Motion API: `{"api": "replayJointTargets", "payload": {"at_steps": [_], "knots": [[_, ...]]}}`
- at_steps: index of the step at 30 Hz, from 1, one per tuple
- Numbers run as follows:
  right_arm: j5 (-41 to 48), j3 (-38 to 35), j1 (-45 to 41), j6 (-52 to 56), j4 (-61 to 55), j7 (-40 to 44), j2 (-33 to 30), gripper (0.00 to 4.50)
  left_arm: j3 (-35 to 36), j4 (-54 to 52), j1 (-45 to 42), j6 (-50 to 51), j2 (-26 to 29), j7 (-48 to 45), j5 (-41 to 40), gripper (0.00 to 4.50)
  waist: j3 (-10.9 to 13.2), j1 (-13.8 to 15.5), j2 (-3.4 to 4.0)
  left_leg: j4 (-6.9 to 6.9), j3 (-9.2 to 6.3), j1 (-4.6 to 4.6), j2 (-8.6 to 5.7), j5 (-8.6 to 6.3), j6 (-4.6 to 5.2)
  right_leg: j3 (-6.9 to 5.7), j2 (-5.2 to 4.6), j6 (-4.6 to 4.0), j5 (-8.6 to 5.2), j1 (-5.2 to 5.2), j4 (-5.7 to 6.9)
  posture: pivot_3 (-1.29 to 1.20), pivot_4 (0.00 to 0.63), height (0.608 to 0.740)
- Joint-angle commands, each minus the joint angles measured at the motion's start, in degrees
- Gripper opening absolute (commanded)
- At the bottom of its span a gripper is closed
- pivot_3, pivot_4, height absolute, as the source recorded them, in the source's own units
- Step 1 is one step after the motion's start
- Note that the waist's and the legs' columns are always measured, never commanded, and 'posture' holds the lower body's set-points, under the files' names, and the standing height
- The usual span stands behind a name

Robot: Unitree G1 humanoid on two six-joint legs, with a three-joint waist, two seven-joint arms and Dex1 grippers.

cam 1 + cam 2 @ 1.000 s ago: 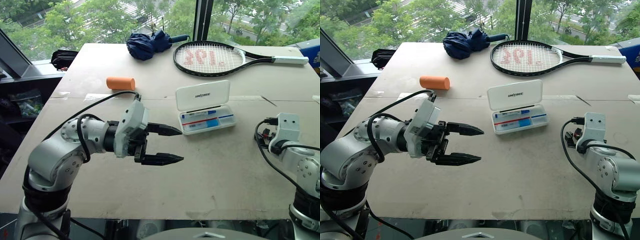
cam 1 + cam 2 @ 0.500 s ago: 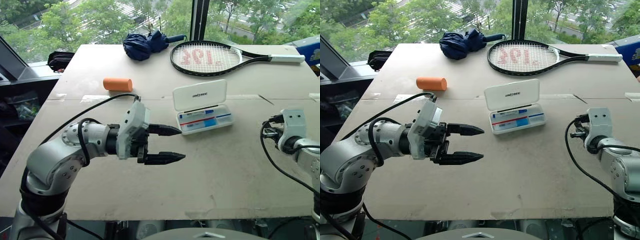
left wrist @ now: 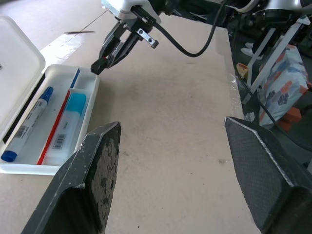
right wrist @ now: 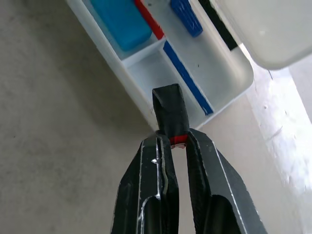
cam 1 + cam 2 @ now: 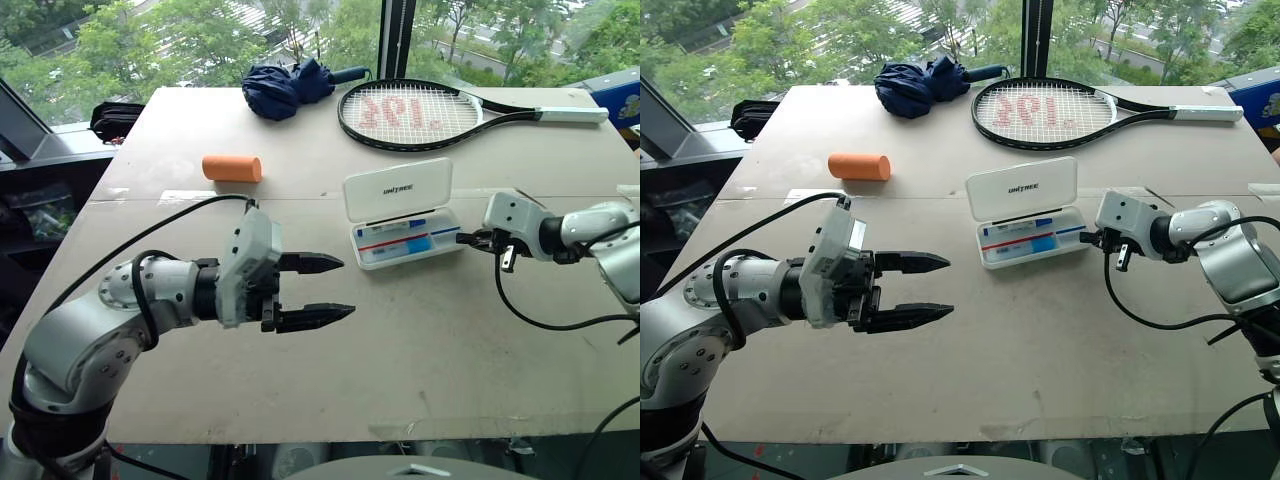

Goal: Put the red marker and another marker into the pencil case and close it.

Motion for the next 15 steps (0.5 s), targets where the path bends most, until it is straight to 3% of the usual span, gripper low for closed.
{"api": "replayJointTargets", "payload": {"at_steps": [1, 14, 15], "knots": [[-2.5, 0.6, -4.8, -6.2, 5.4, 5.0, 1.3, 0.05, 2.3, -3.1, 1.1, -0.3, 1.1, 2.0, -2.4, 3.41, 0.0, 0.2, 0.01, 0.00, -0.01, 0.00, 0.00, 0.00, 0.00, -0.02, -0.02, 0.00, 0.00, 0.00, 0.00, 0.00, 0.150, 0.730], [-13.3, 5.4, -15.7, -21.1, 26.6, 13.0, 8.3, 0.05, 4.2, -5.9, 4.2, -0.7, 2.6, 7.3, -6.0, 3.41, 0.0, 0.0, 0.05, -0.02, 0.10, -0.01, -0.04, 0.14, -0.25, 0.05, -0.10, -0.01, 0.01, -0.06, 0.01, 0.00, 0.150, 0.730], [-13.5, 5.4, -16.1, -21.4, 27.4, 14.0, 8.7, 0.42, 4.4, -6.1, 4.4, -0.7, 2.7, 7.6, -6.3, 3.41, 0.0, 0.0, 0.05, -0.02, 0.09, -0.01, -0.04, 0.14, -0.25, 0.04, -0.10, -0.01, 0.01, -0.06, 0.02, 0.00, 0.150, 0.730]]}}
